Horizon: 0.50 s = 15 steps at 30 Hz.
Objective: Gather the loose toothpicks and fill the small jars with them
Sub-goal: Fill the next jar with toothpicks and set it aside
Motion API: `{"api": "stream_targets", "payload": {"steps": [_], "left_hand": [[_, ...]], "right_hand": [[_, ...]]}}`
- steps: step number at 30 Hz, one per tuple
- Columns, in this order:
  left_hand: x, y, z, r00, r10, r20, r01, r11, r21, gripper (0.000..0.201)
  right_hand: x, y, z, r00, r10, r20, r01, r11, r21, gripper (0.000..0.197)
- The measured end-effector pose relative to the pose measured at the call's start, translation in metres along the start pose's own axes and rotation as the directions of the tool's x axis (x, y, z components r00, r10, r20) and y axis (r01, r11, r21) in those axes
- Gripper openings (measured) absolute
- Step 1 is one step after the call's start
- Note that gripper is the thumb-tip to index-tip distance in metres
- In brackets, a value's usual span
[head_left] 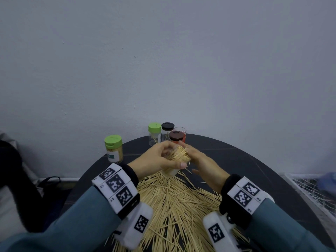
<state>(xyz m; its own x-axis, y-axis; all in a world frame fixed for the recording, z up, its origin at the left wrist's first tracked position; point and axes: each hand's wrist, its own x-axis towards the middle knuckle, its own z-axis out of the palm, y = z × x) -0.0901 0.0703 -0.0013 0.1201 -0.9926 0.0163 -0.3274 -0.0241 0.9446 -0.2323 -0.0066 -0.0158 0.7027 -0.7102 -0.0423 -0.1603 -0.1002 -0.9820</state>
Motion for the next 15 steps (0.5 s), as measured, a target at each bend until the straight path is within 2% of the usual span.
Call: {"api": "stream_targets", "payload": {"steps": [3, 7, 10, 12, 15], "left_hand": [[-0.0001, -0.0007, -0.0009, 1.000, -0.005, -0.004, 0.005, 1.000, 0.009, 0.043], [0.0002, -0.0013, -0.0020, 1.000, -0.007, -0.004, 0.007, 1.000, 0.018, 0.041], [0.0001, -0.0007, -0.0012, 1.000, -0.002, 0.005, 0.002, 1.000, 0.030, 0.044], [0.0003, -0.0011, -0.0011, 1.000, -0.004, 0.000, 0.004, 0.999, 0.037, 0.045], [0.0005, -0.0011, -0.0030, 1.000, -0.016, -0.023, 0.016, 1.000, 0.022, 0.044]], "right_hand": [[0.0014, 0.0052, 0.0014, 0.999, 0.037, 0.020, -0.037, 0.999, 0.000, 0.039], [0.0018, 0.0014, -0.0001, 1.000, 0.025, -0.004, -0.025, 0.999, 0.020, 0.047], [-0.0001, -0.0016, 0.0027, 1.000, 0.019, 0.001, -0.019, 1.000, -0.023, 0.033], [-0.0010, -0.0003, 0.0047, 0.999, 0.027, 0.025, -0.026, 0.999, -0.041, 0.031], [-0.0010, -0.0004, 0.0020, 0.999, 0.040, 0.019, -0.039, 0.998, -0.041, 0.040]]}}
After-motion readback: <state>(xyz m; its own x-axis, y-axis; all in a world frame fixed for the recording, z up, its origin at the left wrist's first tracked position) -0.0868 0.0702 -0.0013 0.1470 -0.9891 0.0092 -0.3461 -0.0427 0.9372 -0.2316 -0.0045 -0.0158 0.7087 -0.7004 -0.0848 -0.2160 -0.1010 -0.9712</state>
